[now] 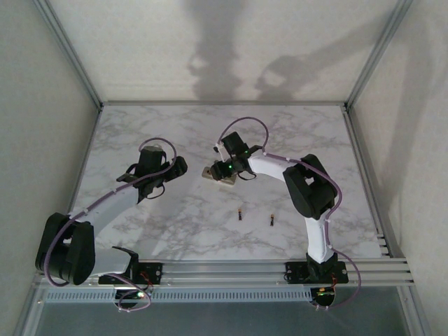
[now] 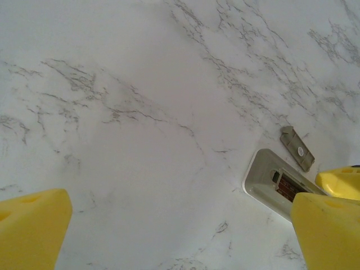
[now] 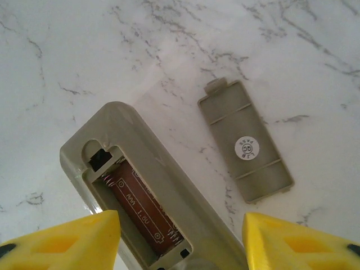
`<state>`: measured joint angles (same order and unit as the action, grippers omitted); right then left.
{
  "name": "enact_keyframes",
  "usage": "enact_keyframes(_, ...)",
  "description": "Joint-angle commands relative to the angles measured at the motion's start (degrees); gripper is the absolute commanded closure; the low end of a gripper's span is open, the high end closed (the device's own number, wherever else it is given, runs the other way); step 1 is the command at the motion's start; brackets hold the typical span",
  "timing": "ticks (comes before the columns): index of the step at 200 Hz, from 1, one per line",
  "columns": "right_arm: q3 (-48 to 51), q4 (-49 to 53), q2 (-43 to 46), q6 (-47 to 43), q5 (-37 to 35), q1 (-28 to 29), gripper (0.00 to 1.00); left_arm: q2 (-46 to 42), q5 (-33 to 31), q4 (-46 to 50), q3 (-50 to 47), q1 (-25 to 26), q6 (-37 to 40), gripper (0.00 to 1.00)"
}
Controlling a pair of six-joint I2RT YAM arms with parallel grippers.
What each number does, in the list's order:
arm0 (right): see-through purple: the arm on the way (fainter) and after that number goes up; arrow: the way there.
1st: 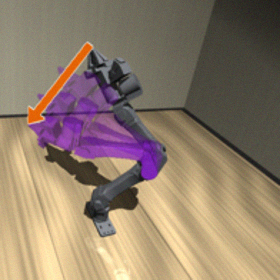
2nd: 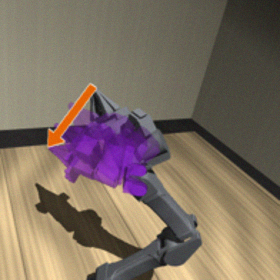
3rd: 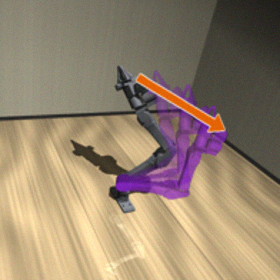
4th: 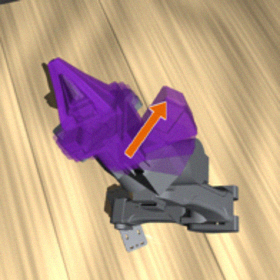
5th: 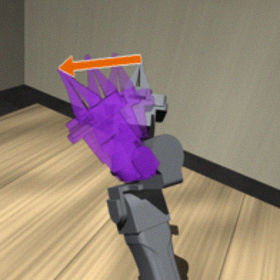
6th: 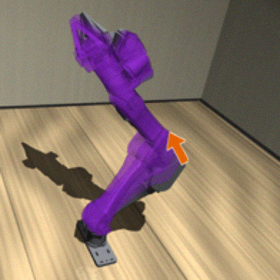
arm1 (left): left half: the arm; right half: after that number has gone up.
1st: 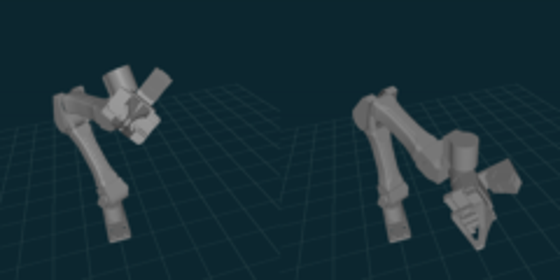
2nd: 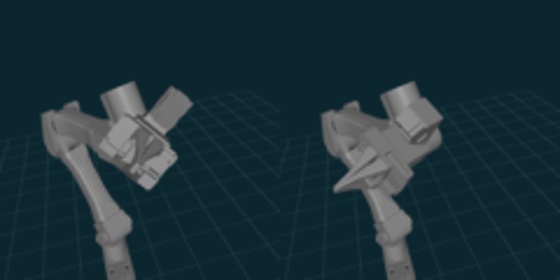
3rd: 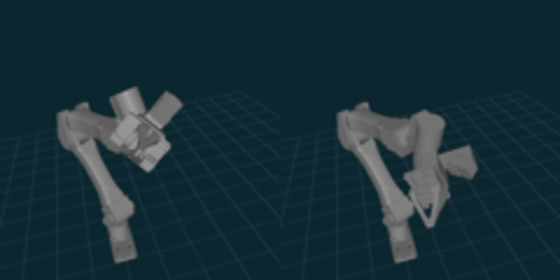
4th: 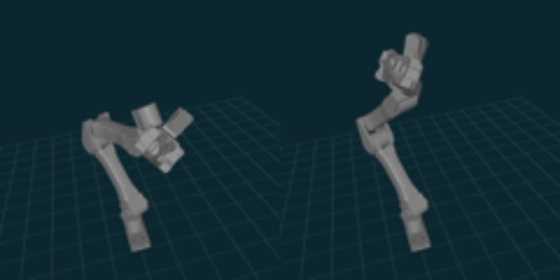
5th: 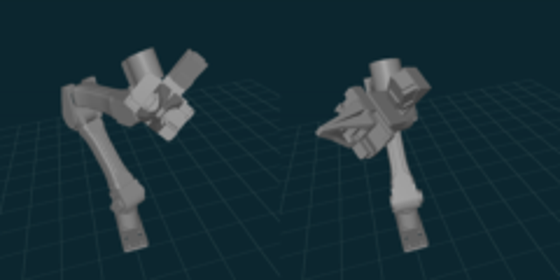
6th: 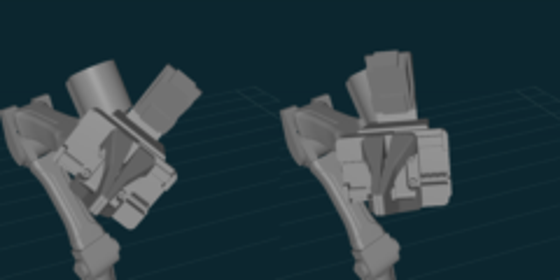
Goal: Load the batteries into the remote control
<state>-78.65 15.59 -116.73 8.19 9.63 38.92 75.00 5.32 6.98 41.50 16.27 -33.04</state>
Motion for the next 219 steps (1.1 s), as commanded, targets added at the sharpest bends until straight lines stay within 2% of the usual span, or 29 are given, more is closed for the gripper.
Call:
enact_keyframes(1, 1.6, -0.8, -0.7, 1.5, 2.7, 0.4, 0.41, 0.7, 0.9, -1.6, -0.4, -0.5, 0.3, 0.0)
enact_keyframes(141, 7.1, -2.5, 6.3, 4.8, 3.1, 7.9, 0.41, 1.3, 2.9, -4.1, -1.0, -0.3, 0.3, 0.0)
enact_keyframes(219, 10.2, -1.3, 13.2, 9.7, -8.4, 8.0, 0.41, 0.8, 3.4, -6.7, -2.2, 1.4, 0.8, 0.04)
